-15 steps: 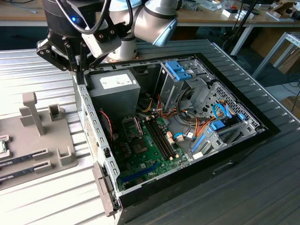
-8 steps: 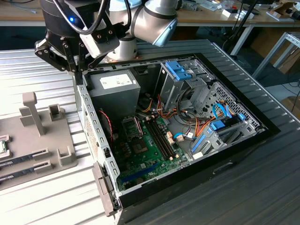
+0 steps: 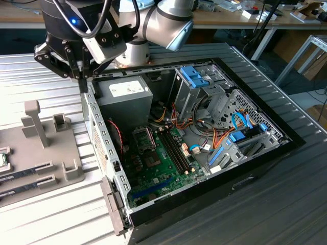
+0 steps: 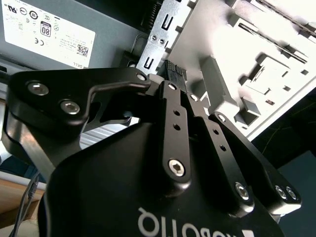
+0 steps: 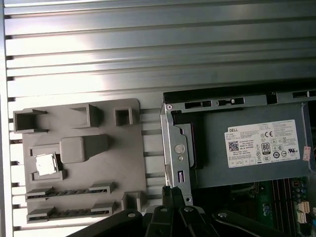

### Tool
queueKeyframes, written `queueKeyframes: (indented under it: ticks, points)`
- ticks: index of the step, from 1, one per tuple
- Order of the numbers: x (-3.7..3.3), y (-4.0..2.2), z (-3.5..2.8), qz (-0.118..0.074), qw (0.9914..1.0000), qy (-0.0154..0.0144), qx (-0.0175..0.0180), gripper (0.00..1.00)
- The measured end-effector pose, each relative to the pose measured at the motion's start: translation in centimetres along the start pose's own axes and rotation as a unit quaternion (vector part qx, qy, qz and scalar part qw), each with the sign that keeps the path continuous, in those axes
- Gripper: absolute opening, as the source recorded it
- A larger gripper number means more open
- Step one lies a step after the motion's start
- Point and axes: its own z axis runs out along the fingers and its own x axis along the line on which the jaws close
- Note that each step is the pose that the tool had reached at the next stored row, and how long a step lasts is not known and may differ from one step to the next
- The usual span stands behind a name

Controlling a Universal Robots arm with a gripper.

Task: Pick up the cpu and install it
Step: 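Reach for the cpu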

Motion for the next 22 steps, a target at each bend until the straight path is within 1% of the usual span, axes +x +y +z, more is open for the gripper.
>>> queueKeyframes:
  ticks: [5,22]
  points:
    - [0.34,-0.03,0.0,0.0,1.0,0.0,0.0,0.11]
    - [1.16,-0.09,0.01,0.0,1.0,0.0,0.0,0.11]
